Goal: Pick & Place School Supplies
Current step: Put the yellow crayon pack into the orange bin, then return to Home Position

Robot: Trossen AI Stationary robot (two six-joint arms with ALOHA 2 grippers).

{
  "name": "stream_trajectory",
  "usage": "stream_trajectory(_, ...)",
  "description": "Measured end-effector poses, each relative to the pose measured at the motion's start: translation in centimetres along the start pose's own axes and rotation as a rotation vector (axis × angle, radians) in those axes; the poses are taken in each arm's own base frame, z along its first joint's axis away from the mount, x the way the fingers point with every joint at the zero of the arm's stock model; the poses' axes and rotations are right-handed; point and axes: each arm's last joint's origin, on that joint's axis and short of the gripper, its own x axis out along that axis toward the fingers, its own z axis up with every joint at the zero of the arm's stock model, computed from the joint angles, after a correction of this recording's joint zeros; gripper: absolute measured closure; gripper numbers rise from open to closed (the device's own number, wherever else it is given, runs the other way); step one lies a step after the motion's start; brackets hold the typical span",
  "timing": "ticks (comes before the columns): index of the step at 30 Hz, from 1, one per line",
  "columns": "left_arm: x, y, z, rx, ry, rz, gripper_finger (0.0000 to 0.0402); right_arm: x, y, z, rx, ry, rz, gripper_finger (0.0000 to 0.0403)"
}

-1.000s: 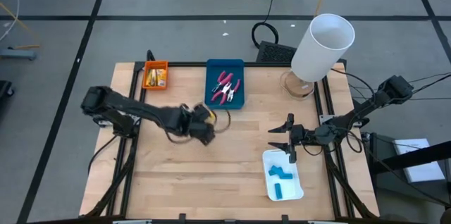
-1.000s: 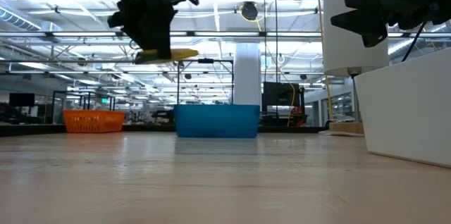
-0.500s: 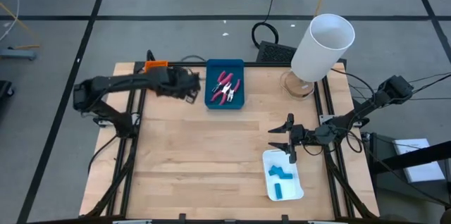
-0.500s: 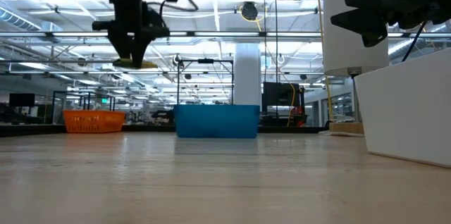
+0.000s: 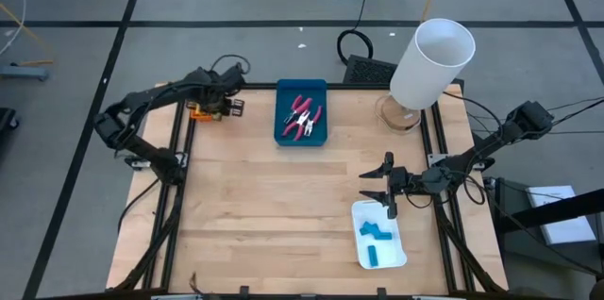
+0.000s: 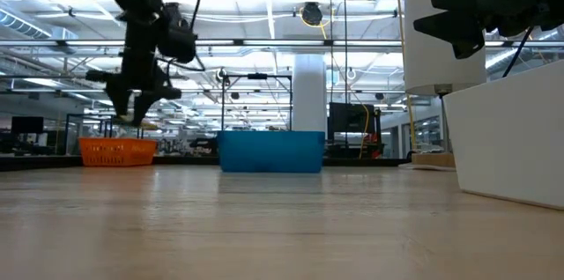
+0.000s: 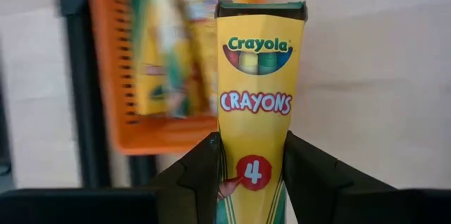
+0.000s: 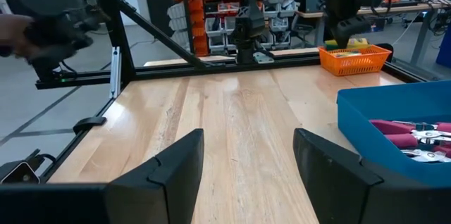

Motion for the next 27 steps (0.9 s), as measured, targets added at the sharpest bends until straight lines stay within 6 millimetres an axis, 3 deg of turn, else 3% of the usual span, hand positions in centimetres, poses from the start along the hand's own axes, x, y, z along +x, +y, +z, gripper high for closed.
stream_trajectory(10, 1.3, 3.1, 2.0, -0.145, -0.051, 0.122, 0.0261, 0.0, 0.0, 0.0, -0.004, 0.001, 0.0, 0.0193)
stream_trajectory(21, 1.6, 3.6, 3.5, -0.201, -0.131, 0.076, 0.0259, 0.0, 0.0, -0.1, -0.007, 0.005, -0.001, 0.0193)
stream_trajectory(27, 1.6, 3.6, 3.5, -0.204, -0.137, 0.074, 0.0205, 0.0, 0.0, -0.3, -0.02, 0.026, -0.004, 0.0193)
